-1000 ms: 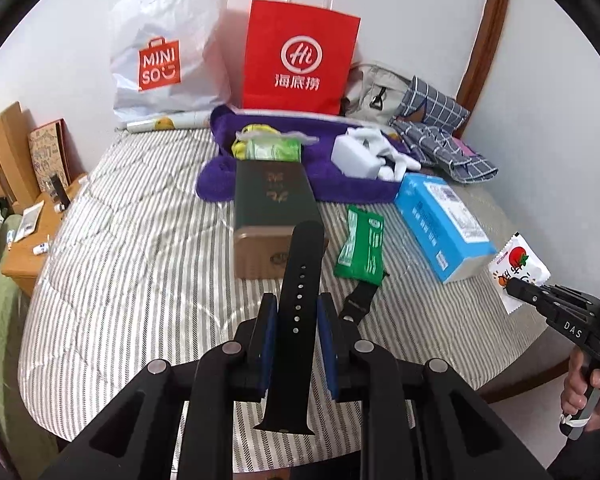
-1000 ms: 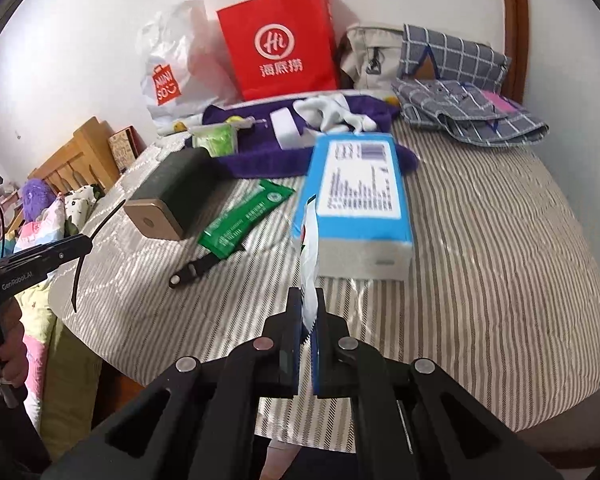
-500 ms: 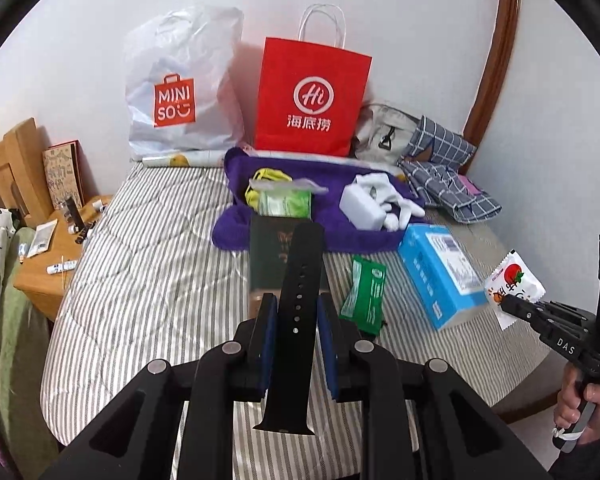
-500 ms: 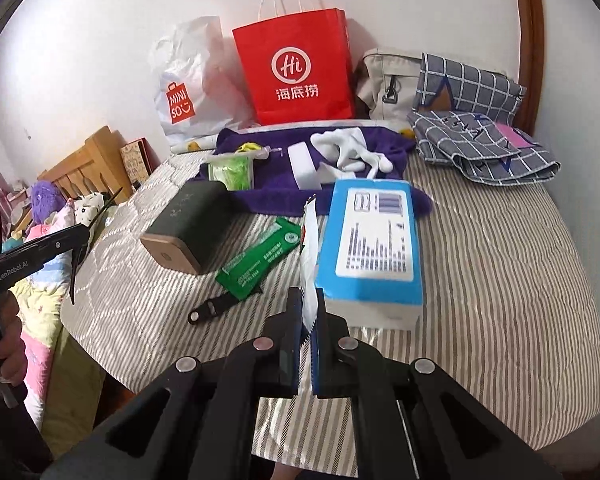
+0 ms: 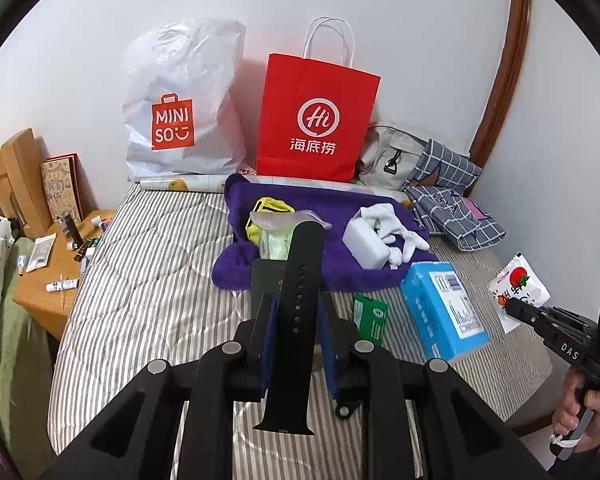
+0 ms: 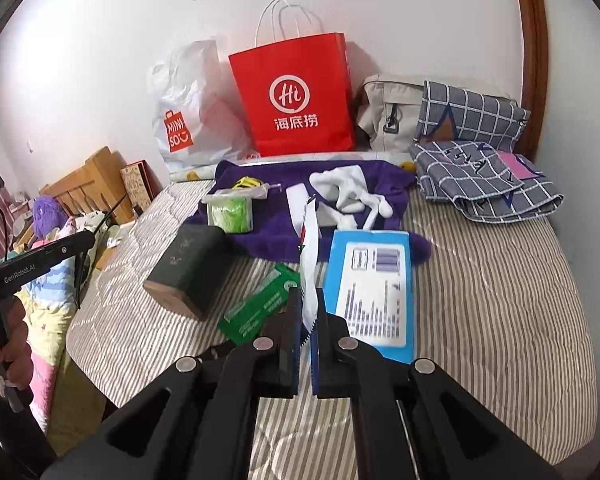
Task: Organize soft objects
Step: 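Carry the black strap and white card over the purple towel and lower them with both grippers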
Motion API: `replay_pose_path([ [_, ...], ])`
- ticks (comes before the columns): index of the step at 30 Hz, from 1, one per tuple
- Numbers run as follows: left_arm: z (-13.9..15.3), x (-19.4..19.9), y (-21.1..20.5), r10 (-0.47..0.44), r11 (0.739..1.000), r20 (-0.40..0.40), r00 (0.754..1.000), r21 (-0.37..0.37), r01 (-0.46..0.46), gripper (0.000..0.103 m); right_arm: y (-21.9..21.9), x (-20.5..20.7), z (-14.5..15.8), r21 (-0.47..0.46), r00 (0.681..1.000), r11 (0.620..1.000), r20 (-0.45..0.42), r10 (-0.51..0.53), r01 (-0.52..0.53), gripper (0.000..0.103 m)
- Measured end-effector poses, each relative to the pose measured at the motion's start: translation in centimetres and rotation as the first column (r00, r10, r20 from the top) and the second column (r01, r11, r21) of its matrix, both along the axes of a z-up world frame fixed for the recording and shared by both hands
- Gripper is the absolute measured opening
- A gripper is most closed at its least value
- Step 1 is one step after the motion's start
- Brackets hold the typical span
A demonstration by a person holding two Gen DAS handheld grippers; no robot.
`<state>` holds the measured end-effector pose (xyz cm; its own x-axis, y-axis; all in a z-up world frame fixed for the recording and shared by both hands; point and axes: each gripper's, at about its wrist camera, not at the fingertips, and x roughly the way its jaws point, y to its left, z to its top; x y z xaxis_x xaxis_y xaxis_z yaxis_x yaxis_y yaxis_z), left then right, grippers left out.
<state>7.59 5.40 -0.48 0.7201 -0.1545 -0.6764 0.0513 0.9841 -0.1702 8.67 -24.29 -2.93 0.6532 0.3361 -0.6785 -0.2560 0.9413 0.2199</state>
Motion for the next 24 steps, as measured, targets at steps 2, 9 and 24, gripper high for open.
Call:
replay_pose_path([
  [2, 0.1, 0.8, 0.0, 0.0, 1.0, -0.002, 1.0, -0.003, 0.0, 0.02, 0.0, 0.7, 0.1, 0.004, 1.0, 1.0, -0.002, 0.0, 0.0, 0.004],
  [9, 0.3, 3.4, 0.0, 0.008, 1.0, -0.011, 1.0, 0.001, -0.008, 0.02, 0.2, 3.0, 0.1, -0.014, 1.0, 1.0, -0.012, 0.004, -0.004, 0.004],
  [24, -0.6, 10.2, -0.6, -0.002, 1.0, -0.064, 0.998, 0.014, 0.003, 0.02, 0.6, 9.9, -0.5, -0.022, 0.999, 1.0, -0.033, 0.002, -0.003, 0.004],
])
